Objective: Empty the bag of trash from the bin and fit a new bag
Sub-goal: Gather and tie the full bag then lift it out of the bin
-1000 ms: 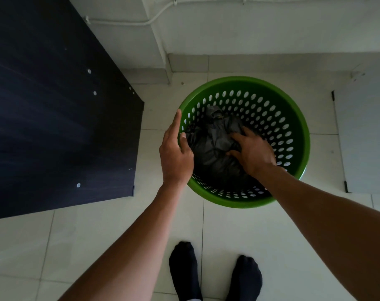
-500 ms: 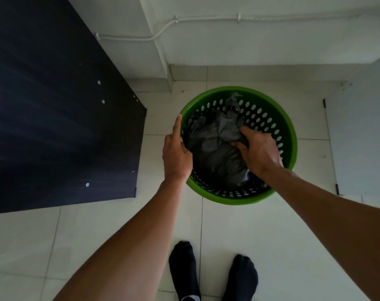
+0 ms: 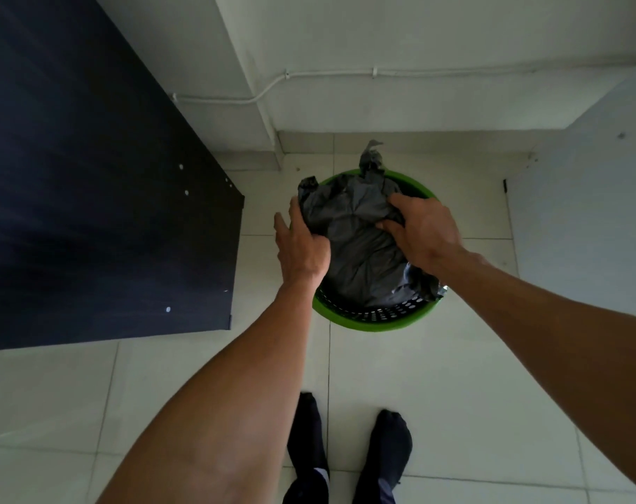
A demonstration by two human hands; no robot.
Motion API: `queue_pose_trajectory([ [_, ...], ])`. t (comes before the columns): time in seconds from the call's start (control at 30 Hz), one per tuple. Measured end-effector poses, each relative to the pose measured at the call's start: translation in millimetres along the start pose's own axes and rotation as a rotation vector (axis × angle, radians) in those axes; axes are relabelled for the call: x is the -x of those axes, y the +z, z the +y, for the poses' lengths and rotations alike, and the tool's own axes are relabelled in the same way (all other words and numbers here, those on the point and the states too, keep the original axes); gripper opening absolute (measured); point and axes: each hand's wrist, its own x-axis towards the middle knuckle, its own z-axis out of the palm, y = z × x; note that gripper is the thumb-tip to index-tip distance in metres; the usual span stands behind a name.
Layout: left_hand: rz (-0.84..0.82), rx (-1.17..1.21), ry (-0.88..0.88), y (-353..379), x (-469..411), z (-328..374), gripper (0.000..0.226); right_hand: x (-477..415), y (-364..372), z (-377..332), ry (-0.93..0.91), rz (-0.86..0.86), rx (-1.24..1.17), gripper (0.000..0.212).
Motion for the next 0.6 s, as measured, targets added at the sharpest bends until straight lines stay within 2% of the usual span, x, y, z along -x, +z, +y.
queue_pose_trajectory([
  [0.07,-0.047,0.114,0.129,-9.9,1.8,10.0,0.091,-1.0,-14.2,-3.5,-0.014,-0.039,0.013,0.033],
  [0.13,-0.138,0.169,0.177,-18.3,2.8,18.9,0.097,-3.4,-27.4,-4.6,-0.044,-0.07,0.021,0.037],
  [0.23,-0.282,0.008,0.192,-27.1,1.4,23.7,0.117,-11.6,-42.6,-2.0,-0.101,-0.102,-0.008,0.037],
  [0.3,-0.319,-0.133,0.241,-30.9,0.2,20.4,0.125,-16.0,-49.6,-1.5,-0.147,-0.127,-0.042,0.033],
  [0.37,-0.271,-0.144,0.268,-32.9,0.8,18.3,0.114,-17.0,-52.0,-3.1,-0.192,-0.144,-0.056,0.031],
  [0.47,-0.093,-0.1,0.3,-30.6,0.8,16.4,0.069,-12.8,-46.0,-3.6,-0.169,-0.137,-0.113,0.036],
  [0.6,0.044,-0.083,0.256,-33.0,-0.4,6.6,0.043,-5.7,-44.1,2.6,0.04,-0.125,-0.269,0.076],
])
